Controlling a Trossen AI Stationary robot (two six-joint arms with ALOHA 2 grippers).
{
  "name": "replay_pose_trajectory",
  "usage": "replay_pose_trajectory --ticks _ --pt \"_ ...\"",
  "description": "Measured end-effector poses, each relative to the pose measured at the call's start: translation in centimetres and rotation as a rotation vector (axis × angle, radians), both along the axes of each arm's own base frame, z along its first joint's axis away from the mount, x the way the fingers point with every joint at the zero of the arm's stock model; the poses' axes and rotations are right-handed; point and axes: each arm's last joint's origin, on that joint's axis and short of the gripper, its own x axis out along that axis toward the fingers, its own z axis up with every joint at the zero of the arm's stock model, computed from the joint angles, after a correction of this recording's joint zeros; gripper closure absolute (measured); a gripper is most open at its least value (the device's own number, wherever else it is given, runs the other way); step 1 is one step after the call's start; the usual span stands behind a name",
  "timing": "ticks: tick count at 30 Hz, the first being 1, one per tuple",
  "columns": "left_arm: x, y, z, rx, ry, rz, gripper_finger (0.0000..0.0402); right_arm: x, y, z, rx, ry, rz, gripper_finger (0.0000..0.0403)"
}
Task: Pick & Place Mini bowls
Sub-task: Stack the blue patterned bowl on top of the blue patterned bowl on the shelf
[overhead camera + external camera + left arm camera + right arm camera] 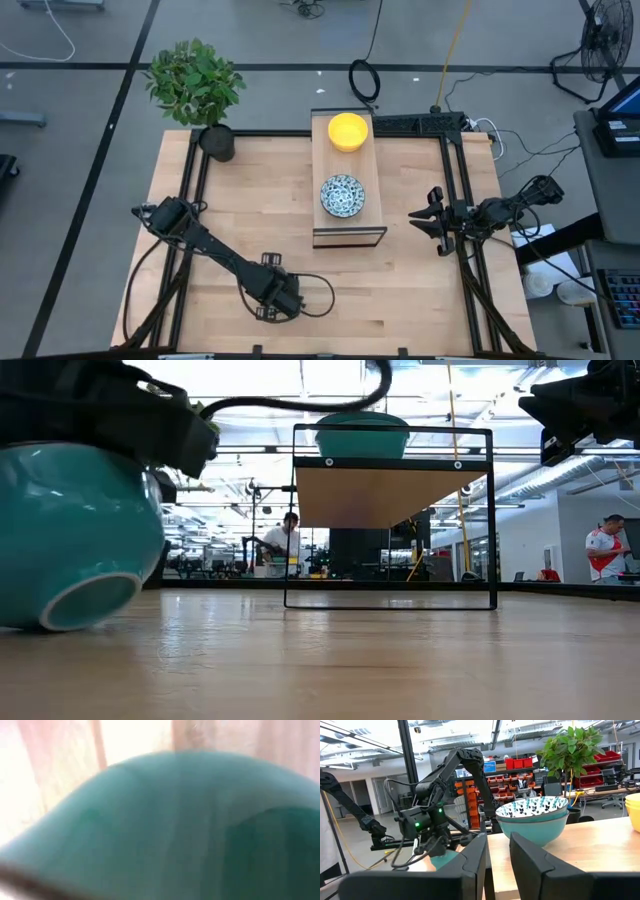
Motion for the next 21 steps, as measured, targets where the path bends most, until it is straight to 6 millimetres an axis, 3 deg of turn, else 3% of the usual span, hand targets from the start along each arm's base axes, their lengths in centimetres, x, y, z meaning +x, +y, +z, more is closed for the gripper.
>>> replay_pose_trajectory --ticks 8,21 --pt "-0.9 1.6 1.1 0.073 0.085 0.074 0.0399 0.0 0.0 0.0 0.000 0.001 0.000 0.0328" --pt "-0.6 1.9 5.2 0.014 -0.126 0.057 0.0399 0.0 0.0 0.0 -0.001 0.004 0.000 0.0328"
